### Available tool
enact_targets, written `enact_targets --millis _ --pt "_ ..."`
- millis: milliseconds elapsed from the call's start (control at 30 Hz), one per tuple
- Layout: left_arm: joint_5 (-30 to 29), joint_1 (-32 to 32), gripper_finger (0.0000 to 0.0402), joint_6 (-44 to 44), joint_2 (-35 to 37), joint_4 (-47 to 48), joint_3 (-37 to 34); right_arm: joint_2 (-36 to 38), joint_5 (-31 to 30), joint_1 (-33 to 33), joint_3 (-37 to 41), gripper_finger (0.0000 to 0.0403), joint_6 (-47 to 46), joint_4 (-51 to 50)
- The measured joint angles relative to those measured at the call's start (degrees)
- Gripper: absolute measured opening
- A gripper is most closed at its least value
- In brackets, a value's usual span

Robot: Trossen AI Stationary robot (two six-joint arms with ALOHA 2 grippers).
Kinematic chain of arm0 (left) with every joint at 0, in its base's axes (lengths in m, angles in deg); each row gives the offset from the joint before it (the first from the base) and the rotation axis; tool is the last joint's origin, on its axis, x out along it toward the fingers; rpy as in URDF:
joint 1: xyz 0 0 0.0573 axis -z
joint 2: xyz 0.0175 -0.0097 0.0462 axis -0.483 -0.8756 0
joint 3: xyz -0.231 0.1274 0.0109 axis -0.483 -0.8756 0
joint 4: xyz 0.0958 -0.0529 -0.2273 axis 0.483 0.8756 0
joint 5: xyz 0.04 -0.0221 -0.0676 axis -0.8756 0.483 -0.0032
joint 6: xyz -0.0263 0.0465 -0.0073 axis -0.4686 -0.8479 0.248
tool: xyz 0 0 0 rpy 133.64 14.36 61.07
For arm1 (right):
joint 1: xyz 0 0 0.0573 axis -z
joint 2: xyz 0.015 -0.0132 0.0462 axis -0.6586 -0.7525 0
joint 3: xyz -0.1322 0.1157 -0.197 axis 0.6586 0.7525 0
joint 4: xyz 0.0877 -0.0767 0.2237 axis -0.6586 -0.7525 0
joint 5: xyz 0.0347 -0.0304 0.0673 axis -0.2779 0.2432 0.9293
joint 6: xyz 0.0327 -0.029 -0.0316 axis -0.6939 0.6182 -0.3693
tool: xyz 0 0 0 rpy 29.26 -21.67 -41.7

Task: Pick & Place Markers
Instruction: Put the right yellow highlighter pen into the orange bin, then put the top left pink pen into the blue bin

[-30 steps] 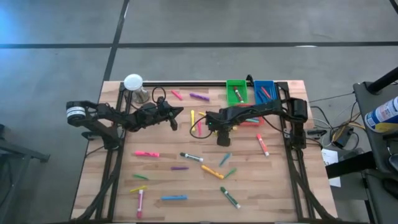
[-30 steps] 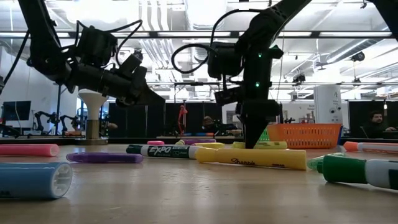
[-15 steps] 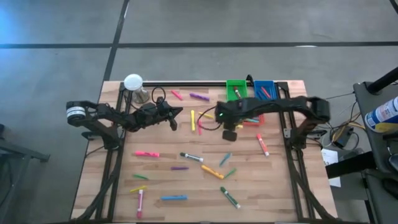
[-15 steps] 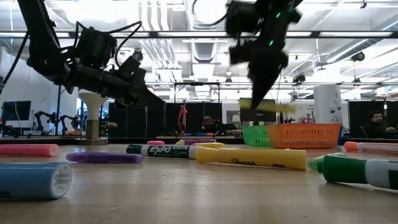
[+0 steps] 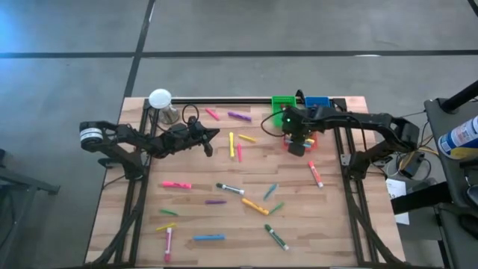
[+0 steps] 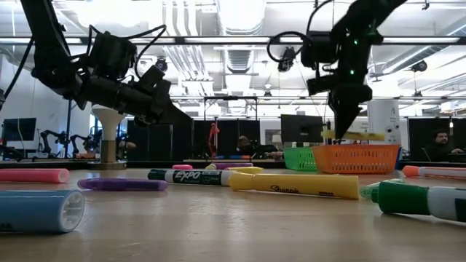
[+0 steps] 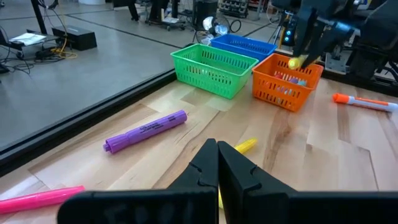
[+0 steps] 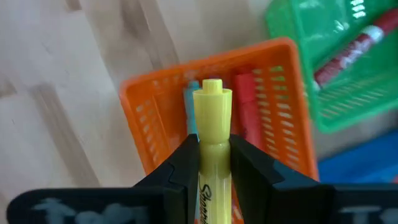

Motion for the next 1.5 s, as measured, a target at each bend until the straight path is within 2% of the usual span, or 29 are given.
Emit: enact_targets --millis 433,767,933,1067,1233,1400,1500 --pt "0.0 0.0 0.0000 0.0 0.0 0.0 0.0 0.0 1.1 0.9 4.3 0.0094 1.5 4.0" --pt "0.0 0.0 0.0000 0.1 0.0 0.0 0.0 0.1 1.1 0.8 1.8 0.0125 -0.9 3.5" --pt "0.0 0.0 0.0000 0.1 0.0 0.2 -0.1 2.6 5.7 0.8 2.7 0.0106 -4.0 6.3" --pt "0.0 0.0 0.0000 1.4 0.0 0.5 -0.1 6.0 11.3 0.4 8.2 0.0067 -6.9 16.8" --pt "0.9 0.0 0.0000 3.3 0.0 0.5 -0.1 10.9 11.9 -0.9 18.1 0.0026 -9.8 37.1" --pt "3.2 -0.5 0.0000 8.1 0.0 2.3 1.4 14.3 11.9 -1.3 26.2 0.0012 -11.0 61.3" --pt "5.2 -0.7 0.0000 8.6 0.0 7.7 4.1 14.8 11.9 -1.3 29.2 0.0012 -10.1 71.9"
